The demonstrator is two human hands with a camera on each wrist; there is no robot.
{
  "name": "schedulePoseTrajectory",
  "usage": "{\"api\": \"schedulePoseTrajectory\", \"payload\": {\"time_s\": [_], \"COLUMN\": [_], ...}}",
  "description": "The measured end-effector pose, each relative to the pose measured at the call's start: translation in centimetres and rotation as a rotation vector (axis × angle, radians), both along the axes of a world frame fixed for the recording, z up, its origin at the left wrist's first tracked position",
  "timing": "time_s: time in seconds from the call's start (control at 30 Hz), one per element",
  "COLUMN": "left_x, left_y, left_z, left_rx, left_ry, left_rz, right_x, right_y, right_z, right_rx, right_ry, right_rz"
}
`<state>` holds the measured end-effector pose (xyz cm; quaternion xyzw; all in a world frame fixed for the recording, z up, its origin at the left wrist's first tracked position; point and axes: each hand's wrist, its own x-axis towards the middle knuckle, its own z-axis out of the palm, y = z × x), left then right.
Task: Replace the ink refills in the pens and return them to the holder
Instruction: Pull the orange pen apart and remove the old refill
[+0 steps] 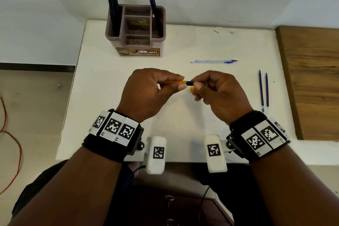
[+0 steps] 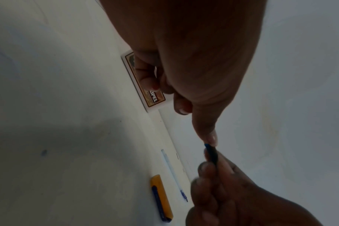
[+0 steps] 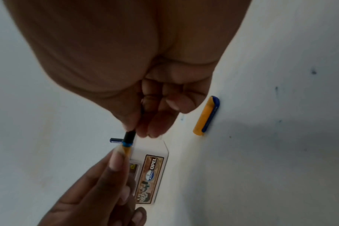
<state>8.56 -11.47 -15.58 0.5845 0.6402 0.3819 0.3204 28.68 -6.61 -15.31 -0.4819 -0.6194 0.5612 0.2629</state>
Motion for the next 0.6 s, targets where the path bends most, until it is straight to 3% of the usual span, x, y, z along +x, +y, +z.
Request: {"api": "schedulePoseTrajectory", "payload": {"time_s": [0.07,0.2,0.33,0.47,0.6], "left_x": [-0.06,-0.01,-0.11,-0.09,-0.17], "left_y": [0.03,0.02,0.06,0.03,0.05], "left_z": [0.02,-0.07,-0.08,-0.01,0.07], "left_rx": [0.0,-0.001,0.007,0.013,0.015], "left_ry": [-0.009,0.009,0.018,-0.003,-0.026], "left_rz": [0.005,0.001,0.009,0.014,0.018], "right_x": [-0.01,-0.11,-0.02,-0.09,-0.1], "right_y": [0.1,0.12,0.16,0.14,0.09], "right_z": [0.05,0.05,-0.04,0.02,0.19], "right_rx": [-0.033,-0.007,-0.009,0.009,0.002], "right_ry": [0.069,0.027,0.171,0.075,0.245], "right_rz": [-0.025,-0.034,-0.031,-0.074,-0.08]}}
